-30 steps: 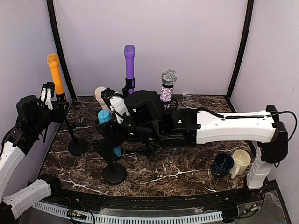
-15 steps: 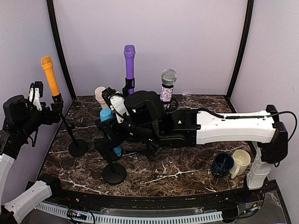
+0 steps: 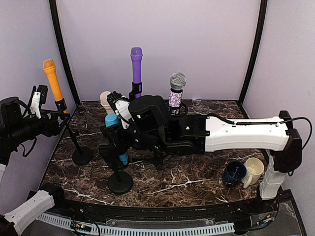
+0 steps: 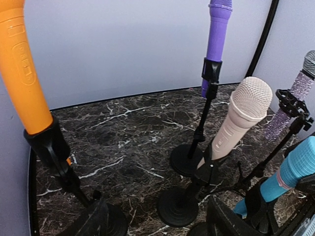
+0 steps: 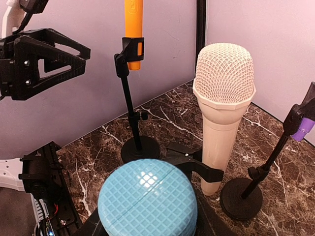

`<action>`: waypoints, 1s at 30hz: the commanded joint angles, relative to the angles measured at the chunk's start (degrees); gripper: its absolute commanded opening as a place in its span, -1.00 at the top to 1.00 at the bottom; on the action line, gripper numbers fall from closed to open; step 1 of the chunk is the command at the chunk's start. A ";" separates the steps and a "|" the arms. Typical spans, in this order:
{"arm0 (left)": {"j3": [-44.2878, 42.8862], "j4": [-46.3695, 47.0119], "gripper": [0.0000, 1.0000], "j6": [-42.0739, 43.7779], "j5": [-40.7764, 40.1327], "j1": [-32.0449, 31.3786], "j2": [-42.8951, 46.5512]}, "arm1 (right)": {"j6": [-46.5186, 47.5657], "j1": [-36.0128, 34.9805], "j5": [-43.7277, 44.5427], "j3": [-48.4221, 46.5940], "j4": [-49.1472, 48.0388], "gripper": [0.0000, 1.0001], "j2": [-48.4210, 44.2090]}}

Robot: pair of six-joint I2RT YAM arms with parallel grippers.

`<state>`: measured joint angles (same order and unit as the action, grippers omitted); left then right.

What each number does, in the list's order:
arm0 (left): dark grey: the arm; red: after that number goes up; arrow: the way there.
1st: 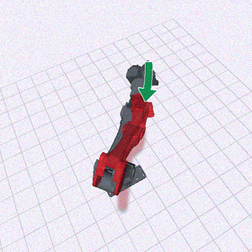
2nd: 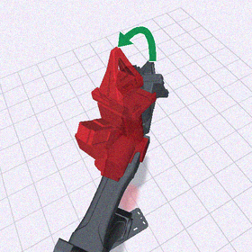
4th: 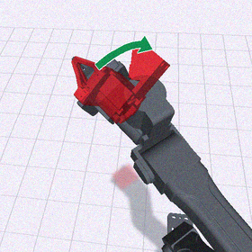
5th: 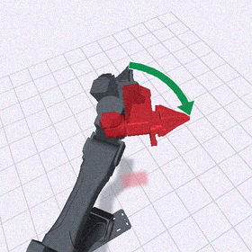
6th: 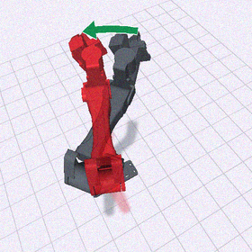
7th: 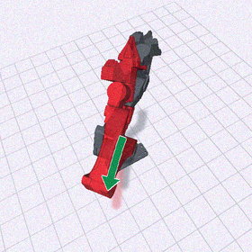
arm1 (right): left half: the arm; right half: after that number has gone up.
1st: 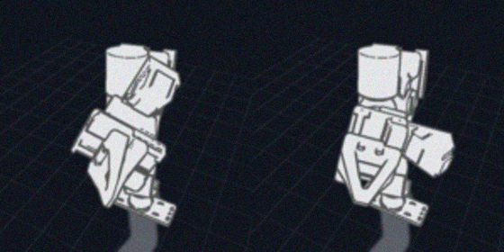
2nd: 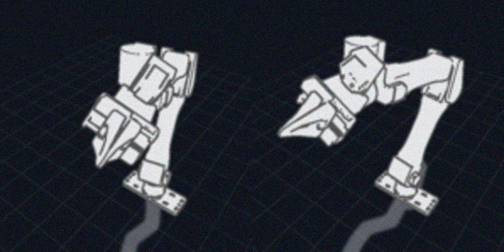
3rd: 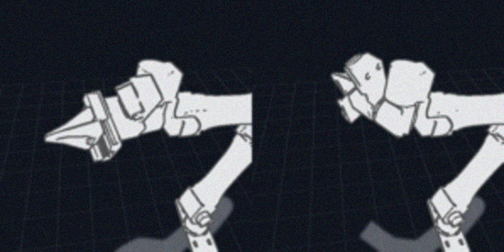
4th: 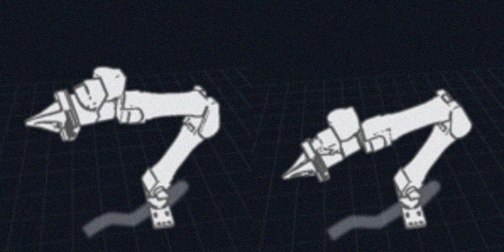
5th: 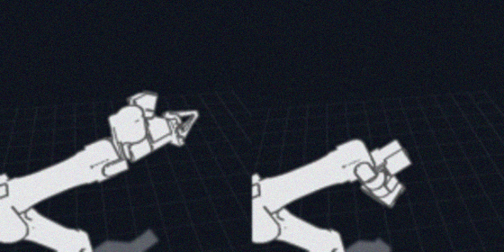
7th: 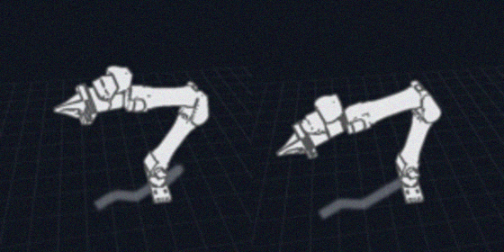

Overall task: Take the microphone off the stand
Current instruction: Hold the microphone from the microphone stand.

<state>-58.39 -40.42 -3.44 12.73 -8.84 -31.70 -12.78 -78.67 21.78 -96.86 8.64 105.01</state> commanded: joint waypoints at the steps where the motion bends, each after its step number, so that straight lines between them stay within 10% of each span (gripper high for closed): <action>1: -2.05 -1.30 -0.39 2.07 12.34 0.01 -0.54 | -1.36 -0.43 3.03 -2.07 -0.88 0.79 0.03; 17: 1.83 2.59 -0.39 5.27 24.43 -2.44 -2.65 | -1.72 -0.43 5.37 -6.49 2.14 0.85 2.55; 30: 7.58 12.40 -0.35 2.75 19.25 -10.12 -5.43 | -2.22 -0.44 6.37 -7.51 2.12 0.84 3.68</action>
<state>-53.95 -33.74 0.78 34.96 -15.99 -37.34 -14.48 -78.83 25.74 -102.37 13.04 108.01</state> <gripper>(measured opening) 0.678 0.464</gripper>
